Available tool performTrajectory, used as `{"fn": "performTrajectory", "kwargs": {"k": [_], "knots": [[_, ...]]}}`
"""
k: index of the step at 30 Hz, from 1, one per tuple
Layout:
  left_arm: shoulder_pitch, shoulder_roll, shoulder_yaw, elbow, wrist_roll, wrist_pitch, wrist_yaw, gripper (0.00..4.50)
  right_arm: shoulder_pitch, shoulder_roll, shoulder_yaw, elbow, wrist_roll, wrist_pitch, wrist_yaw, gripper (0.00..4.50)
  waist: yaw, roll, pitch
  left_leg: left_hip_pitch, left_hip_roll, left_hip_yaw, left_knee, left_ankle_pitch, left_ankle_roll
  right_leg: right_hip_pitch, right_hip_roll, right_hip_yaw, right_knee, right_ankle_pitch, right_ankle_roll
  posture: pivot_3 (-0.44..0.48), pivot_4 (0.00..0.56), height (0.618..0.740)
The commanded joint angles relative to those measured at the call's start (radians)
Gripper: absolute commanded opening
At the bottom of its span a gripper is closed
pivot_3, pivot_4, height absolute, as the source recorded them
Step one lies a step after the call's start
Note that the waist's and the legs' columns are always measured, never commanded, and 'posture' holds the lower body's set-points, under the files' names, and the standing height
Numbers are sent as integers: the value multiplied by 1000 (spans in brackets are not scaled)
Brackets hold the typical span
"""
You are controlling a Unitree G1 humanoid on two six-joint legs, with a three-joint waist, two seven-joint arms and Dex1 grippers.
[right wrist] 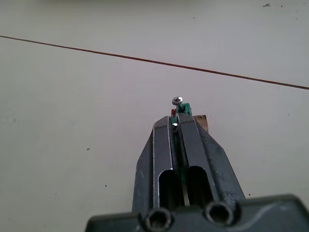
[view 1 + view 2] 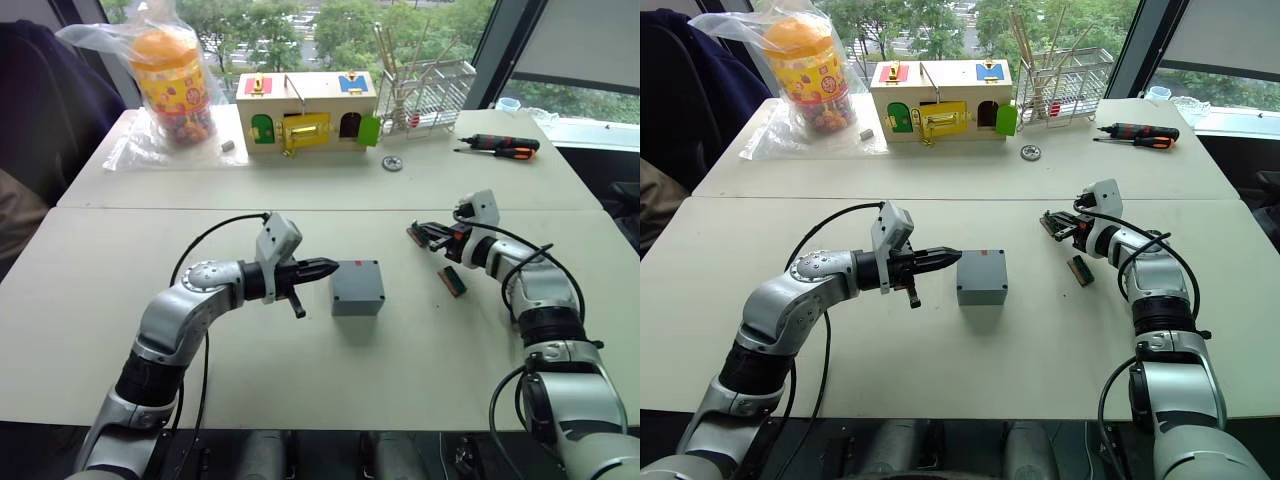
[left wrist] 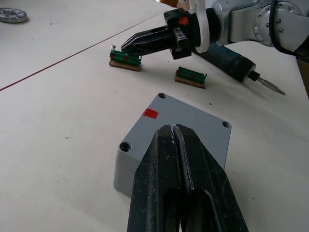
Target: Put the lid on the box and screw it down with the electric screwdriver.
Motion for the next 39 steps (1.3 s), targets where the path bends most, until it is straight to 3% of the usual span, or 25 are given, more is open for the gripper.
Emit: {"fn": "performTrajectory", "kwargs": {"k": [1, 32, 36, 39], "knots": [[-7, 1, -7, -23, 5, -28, -6, 0, 5, -22, -17, -51, 21, 28, 13, 63, 0, 0, 0, 0, 0, 0, 0, 0, 0, 0, 0, 0, 0, 0, 0, 0, 150, 706], [-12, -5, -17, 6, 14, -61, -20, 0, 58, -86, -33, -204, 47, 89, 27, 63, 1, 0, 0, 0, 0, 0, 0, 0, 0, 0, 0, 0, 0, 0, 0, 0, 150, 706], [-8, 1, 4, -9, -3, -47, -18, 0, 75, -108, -57, -302, 77, 131, 34, 63, 2, 0, 0, 0, 0, 0, 0, 0, 0, 0, 0, 0, 0, 0, 0, 0, 150, 706], [-13, 17, 55, -33, -48, -12, -16, 0, 110, -118, -96, -493, 185, 235, 65, 63, 1, 0, 0, 0, 0, 0, 0, 0, 0, 0, 0, 0, 0, 0, 0, 0, 150, 706]]}}
